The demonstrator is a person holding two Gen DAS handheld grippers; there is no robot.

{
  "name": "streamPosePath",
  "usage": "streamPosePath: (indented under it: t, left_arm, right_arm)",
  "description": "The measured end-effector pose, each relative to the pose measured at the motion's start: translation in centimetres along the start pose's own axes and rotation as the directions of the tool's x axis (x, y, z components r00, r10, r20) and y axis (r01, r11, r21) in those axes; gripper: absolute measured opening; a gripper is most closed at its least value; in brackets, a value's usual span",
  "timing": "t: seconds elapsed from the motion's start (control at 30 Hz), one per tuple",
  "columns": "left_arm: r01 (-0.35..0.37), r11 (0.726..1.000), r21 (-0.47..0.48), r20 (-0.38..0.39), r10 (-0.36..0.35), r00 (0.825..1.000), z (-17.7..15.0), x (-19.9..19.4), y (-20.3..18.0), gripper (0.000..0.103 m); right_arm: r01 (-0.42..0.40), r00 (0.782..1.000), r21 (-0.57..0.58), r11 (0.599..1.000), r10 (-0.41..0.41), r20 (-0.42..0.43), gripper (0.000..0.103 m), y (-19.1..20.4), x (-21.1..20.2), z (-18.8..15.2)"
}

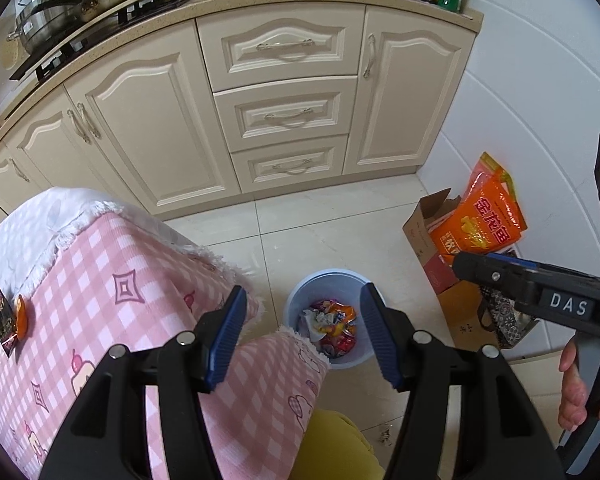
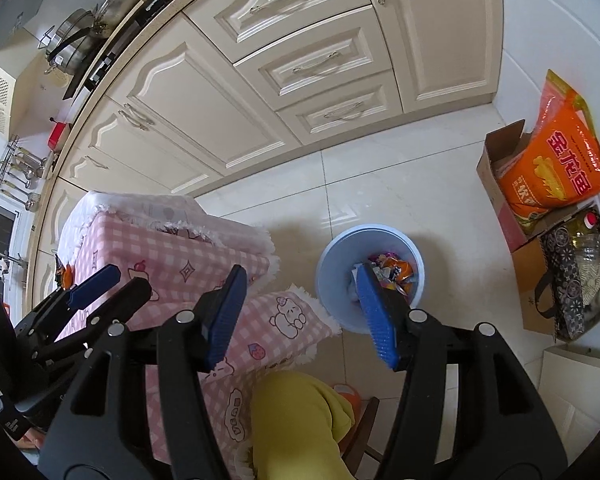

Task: Collect trash
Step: 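Move both open grippers back over the table toward the black snack packet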

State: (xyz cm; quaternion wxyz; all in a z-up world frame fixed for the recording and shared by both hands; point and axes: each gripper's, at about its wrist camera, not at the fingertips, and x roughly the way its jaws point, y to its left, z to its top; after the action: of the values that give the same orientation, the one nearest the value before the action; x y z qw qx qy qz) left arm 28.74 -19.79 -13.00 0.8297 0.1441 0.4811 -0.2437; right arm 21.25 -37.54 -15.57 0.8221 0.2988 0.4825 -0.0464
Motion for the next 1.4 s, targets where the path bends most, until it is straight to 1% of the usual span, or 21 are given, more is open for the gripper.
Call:
streamPosePath:
  t: [0.37,0.6,0.67,0.83,1.03,1.23,1.4]
  left_arm:
    - [0.040,0.999,-0.003,0.057,-0.040,0.998,-1.4,-3.4,-0.2,0.058]
    - [0.044,0.999,-0.028,0.100,-0.041,0.994,-3.0,-6.3,1.5,0.058]
    - [0.044,0.998,-0.045,0.115,-0.039,0.993,-3.6,-7.2,2.5,0.058]
    - [0.052,0.994,-0.098,0.133,-0.038,0.990,-5.1,-9.4,5.4,0.058]
    - [0.034,0.985,-0.169,0.156,-0.007,0.988,-7.1,-11.5,9.5,0.060]
    - [0.000,0.972,-0.237,0.155,0.038,0.987,-8.7,-12.3,14.0,0.060]
    - [-0.029,0.953,-0.301,0.148,0.077,0.986,-9.9,-12.7,18.2,0.061]
  right_arm:
    - [0.019,0.999,-0.036,0.999,-0.017,0.048,0.057,2.0,-3.4,-1.8]
    - [0.017,0.997,-0.079,0.997,-0.011,0.071,0.057,4.9,-5.2,-3.5]
    - [0.016,0.997,-0.097,0.995,-0.009,0.075,0.058,6.0,-5.6,-3.9]
    - [0.011,0.996,-0.147,0.989,0.001,0.085,0.065,9.2,-6.3,-4.9]
    - [-0.002,0.997,-0.215,0.977,0.018,0.075,0.065,13.4,-6.0,-6.2]
    - [-0.033,0.998,-0.272,0.962,0.044,0.034,0.065,17.7,-4.5,-6.9]
    - [-0.073,0.997,-0.303,0.950,0.072,-0.012,0.065,21.3,-2.5,-6.9]
